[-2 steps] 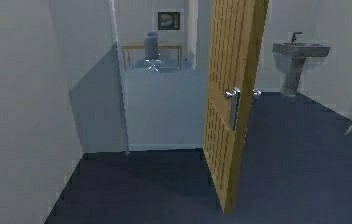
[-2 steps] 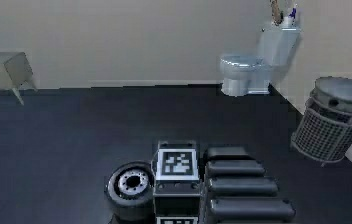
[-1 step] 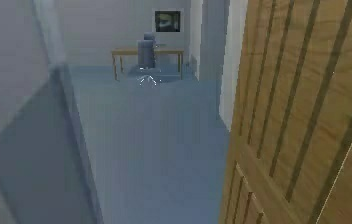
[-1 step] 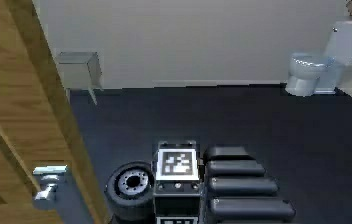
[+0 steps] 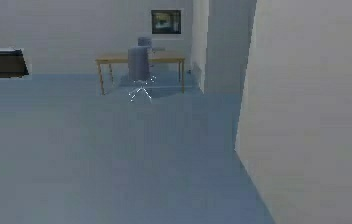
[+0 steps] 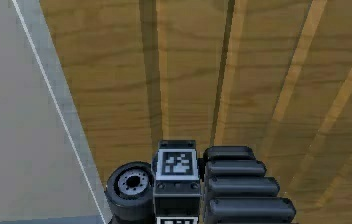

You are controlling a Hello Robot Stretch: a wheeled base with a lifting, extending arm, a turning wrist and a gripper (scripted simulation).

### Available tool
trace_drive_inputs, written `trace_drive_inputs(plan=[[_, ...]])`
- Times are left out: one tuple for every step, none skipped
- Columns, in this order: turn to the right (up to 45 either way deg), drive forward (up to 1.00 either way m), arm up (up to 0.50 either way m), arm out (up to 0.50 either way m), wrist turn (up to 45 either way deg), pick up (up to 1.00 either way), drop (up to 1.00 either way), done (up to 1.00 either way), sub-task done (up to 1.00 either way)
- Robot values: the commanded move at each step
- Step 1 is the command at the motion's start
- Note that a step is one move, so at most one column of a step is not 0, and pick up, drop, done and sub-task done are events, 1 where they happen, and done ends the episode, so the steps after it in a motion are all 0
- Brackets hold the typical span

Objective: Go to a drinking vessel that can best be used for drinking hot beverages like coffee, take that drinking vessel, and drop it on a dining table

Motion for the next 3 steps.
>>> trace_drive_inputs(plan=[[0.0, 1.00, 0.00, 0.00, 0.0, 0.00, 0.00, 0.00, 0.00], [0.0, 1.00, 0.00, 0.00, 0.0, 0.00, 0.00, 0.00, 0.00], [-3.0, 0.00, 0.00, 0.00, 0.0, 0.00, 0.00, 0.00, 0.00]])
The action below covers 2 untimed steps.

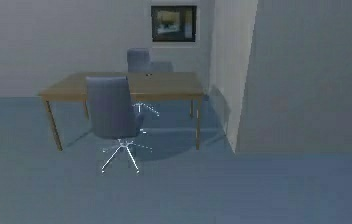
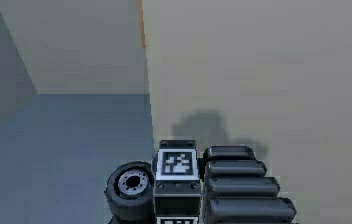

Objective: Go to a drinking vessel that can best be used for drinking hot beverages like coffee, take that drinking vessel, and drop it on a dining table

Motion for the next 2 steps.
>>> trace_drive_inputs(plan=[[0.0, 1.00, 0.00, 0.00, 0.0, 0.00, 0.00, 0.00, 0.00], [0.0, 0.65, 0.00, 0.00, 0.0, 0.00, 0.00, 0.00, 0.00]])
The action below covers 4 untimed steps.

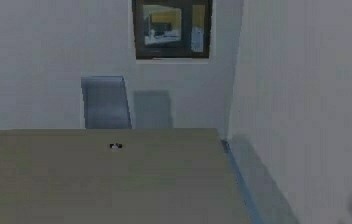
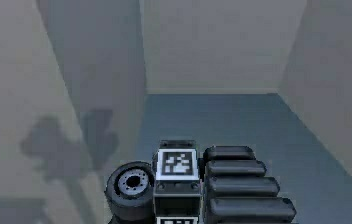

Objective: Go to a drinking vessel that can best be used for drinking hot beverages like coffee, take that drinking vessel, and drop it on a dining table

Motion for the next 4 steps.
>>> trace_drive_inputs(plan=[[-45.0, 0.00, 0.00, 0.00, 0.0, 0.00, 0.00, 0.00, 0.00], [-45.0, 0.00, 0.00, 0.00, 0.0, 0.00, 0.00, 0.00, 0.00], [-24.0, 0.00, 0.00, 0.00, 0.0, 0.00, 0.00, 0.00, 0.00], [0.0, 0.00, 0.00, 0.48, 0.0, 0.00, 0.00, 0.00, 0.00]])
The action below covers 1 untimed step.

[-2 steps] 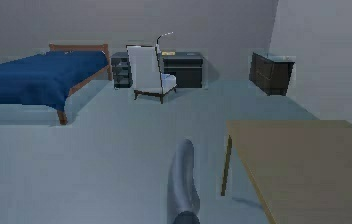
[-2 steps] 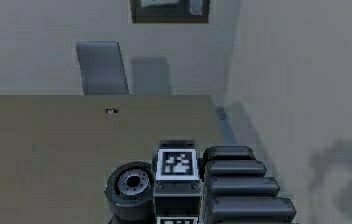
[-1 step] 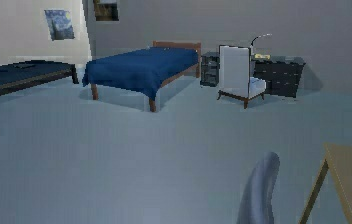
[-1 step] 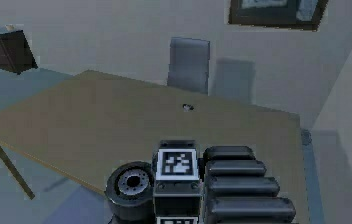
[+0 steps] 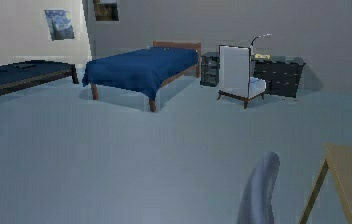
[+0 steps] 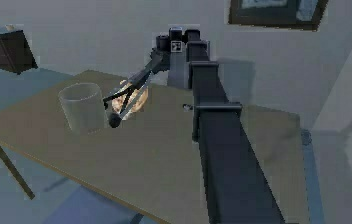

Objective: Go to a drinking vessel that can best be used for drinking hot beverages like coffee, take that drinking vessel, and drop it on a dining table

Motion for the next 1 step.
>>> trace_drive_inputs(plan=[[0.0, 0.00, 0.00, 0.00, 45.0, 0.00, 0.00, 0.00, 0.00]])
